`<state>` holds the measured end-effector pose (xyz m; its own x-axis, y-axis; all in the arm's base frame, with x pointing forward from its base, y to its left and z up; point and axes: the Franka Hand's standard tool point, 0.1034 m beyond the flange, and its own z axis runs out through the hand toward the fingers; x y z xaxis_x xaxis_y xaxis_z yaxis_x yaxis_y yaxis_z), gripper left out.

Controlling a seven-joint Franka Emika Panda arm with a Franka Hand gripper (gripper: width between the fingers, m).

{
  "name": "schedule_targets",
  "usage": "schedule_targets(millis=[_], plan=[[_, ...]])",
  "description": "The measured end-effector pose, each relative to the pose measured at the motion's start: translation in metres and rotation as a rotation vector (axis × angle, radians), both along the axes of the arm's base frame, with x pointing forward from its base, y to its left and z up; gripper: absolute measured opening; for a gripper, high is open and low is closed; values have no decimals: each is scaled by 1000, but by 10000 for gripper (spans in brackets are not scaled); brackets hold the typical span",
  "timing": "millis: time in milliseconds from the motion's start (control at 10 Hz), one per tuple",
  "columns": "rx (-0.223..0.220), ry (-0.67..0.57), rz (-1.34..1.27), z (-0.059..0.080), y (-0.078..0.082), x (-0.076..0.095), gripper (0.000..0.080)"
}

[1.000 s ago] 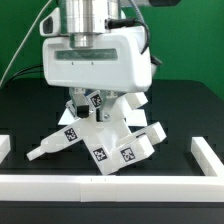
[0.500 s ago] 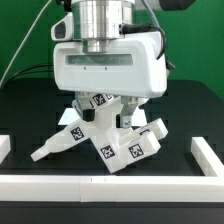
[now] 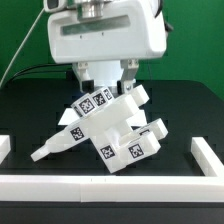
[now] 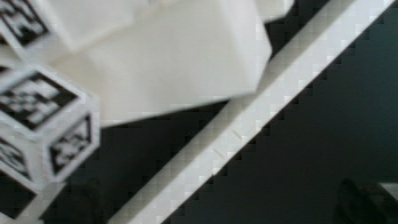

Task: Assemble chair

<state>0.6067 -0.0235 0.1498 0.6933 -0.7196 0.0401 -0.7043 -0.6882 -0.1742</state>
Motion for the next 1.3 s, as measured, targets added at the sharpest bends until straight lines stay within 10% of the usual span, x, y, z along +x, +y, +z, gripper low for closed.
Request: schedule_targets(millis=[400, 1300], plan=[[35, 71, 54, -4, 19, -19, 649], [-32, 60, 12, -42, 71, 18, 649]])
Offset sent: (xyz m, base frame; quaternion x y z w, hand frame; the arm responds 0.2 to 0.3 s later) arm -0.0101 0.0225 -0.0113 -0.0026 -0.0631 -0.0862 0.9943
